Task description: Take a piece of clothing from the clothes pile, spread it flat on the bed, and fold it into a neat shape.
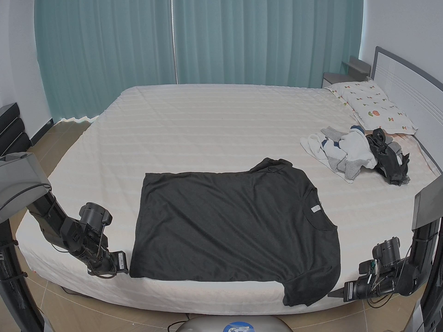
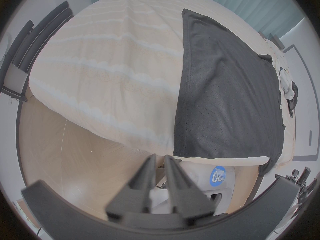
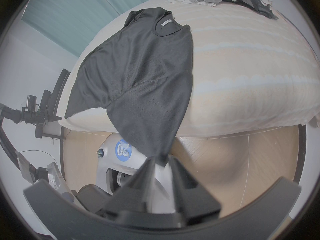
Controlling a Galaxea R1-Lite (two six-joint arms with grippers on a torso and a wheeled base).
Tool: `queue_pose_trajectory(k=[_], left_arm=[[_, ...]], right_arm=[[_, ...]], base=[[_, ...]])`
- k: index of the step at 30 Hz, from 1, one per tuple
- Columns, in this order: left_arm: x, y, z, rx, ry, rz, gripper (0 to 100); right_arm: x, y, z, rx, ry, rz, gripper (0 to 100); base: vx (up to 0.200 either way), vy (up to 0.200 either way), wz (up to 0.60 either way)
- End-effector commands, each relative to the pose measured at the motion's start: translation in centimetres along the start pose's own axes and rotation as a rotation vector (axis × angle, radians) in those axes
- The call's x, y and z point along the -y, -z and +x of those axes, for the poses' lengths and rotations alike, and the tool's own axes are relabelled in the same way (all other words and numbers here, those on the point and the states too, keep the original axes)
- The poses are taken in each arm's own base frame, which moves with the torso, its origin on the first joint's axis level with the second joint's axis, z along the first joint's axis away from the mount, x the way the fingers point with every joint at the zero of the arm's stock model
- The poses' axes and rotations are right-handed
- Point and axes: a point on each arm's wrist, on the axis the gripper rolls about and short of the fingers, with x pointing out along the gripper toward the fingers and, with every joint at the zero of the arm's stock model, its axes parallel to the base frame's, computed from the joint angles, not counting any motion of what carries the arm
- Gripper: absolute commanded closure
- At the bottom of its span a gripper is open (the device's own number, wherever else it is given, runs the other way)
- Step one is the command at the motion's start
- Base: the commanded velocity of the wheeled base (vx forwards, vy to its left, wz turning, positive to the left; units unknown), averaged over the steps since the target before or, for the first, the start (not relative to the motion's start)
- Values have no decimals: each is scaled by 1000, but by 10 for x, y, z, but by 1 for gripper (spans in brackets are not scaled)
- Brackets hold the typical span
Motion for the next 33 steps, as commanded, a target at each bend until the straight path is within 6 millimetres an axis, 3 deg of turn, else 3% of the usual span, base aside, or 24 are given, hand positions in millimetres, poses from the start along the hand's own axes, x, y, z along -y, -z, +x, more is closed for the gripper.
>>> queue_pose_trajectory(k=[1, 5, 12, 17, 23, 27, 33], left_arm=[[2, -8, -1, 25, 21, -13, 0], [1, -20, -7, 49, 126, -60, 0], [5, -32, -14, 79, 259, -115, 0], [-1, -45, -18, 140, 352, -192, 0], [-4, -52, -20, 173, 370, -248, 0], [-11, -57, -16, 182, 365, -273, 0], [-11, -59, -16, 183, 368, -270, 0]], right_arm=[[6, -8, -1, 92, -11, 60, 0], [3, -27, -2, 263, -62, 124, 0], [0, -36, 0, 345, -96, 115, 0], [-3, -65, 10, 447, -138, 148, 0], [-7, -89, 20, 482, -156, 137, 0], [-25, -127, 33, 454, -177, 206, 0], [-41, -144, 46, 448, -190, 280, 0]], base=[[0, 0, 0], [0, 0, 0], [0, 0, 0], [0, 0, 0], [0, 67, 0], [0, 200, 0], [0, 67, 0]])
